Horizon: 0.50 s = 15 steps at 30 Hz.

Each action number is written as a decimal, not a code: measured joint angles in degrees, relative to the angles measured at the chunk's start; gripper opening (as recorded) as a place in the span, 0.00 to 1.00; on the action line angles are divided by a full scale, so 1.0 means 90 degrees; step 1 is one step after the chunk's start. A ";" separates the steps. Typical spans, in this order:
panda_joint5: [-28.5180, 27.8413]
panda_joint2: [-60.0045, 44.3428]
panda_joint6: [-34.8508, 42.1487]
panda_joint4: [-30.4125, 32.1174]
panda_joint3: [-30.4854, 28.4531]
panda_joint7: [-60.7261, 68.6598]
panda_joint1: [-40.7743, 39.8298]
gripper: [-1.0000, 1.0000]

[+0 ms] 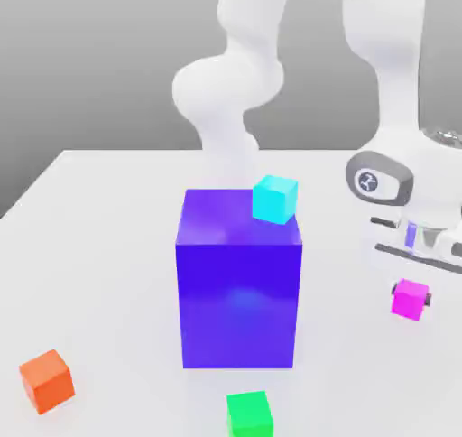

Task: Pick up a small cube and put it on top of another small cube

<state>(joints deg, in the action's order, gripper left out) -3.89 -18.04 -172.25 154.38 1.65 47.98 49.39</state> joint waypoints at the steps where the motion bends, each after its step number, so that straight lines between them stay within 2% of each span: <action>1: -0.0012 -0.0098 -0.0082 -0.0018 -0.0019 -0.0011 0.0018 0.00; 9: 0.0397 0.1255 0.1040 0.0173 0.0245 0.0126 -0.0027 0.00; 15: 0.1766 0.0886 0.1517 -0.1038 0.0681 0.0072 -0.0153 0.00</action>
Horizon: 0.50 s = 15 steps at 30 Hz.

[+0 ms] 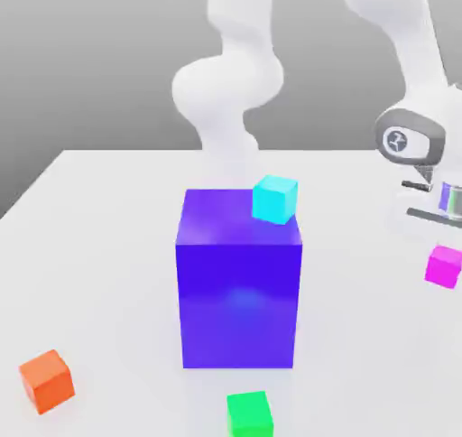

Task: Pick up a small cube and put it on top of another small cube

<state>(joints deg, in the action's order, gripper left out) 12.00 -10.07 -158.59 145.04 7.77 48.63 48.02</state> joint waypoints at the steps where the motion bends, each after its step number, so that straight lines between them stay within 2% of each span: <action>1: 0.0259 -0.0083 0.0083 -0.0232 0.0082 0.0011 -0.0052 0.00; 5: 0.1153 -0.0354 0.0426 -0.1057 0.0305 0.0155 -0.0346 0.00; 15: 0.0079 -0.0082 0.0924 -0.0873 -0.1375 0.2030 -0.2090 0.00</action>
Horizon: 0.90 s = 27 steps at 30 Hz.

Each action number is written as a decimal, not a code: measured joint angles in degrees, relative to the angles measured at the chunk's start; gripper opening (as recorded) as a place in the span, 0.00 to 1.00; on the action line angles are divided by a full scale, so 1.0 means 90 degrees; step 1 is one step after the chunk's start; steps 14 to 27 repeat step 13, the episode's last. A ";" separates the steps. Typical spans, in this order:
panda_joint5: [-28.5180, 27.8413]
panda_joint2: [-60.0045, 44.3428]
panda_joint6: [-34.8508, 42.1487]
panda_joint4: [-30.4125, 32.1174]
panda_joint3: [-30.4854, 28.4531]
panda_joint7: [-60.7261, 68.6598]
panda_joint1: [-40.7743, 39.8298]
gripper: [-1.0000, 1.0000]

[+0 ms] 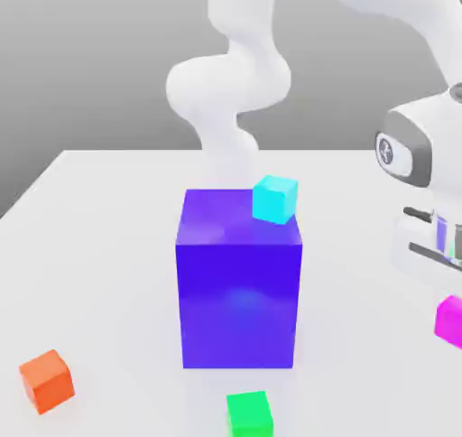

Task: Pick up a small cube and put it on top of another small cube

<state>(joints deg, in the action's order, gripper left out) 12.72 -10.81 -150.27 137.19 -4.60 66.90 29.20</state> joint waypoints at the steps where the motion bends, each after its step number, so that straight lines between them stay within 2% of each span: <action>1: -0.0121 0.0032 0.0042 0.0034 -0.0168 0.0176 -0.0160 0.00; 6: -0.0667 0.0054 0.0118 0.0203 -0.0972 0.1078 -0.0951 0.00; 9: -0.0447 -0.0566 -0.0416 0.0182 -0.0976 0.1555 -0.1281 0.00; 10: -0.0348 -0.0761 -0.0591 0.0170 -0.0912 0.1649 -0.1353 1.00; 27: -0.0348 -0.0761 -0.0591 0.0170 -0.0912 0.1649 -0.1353 1.00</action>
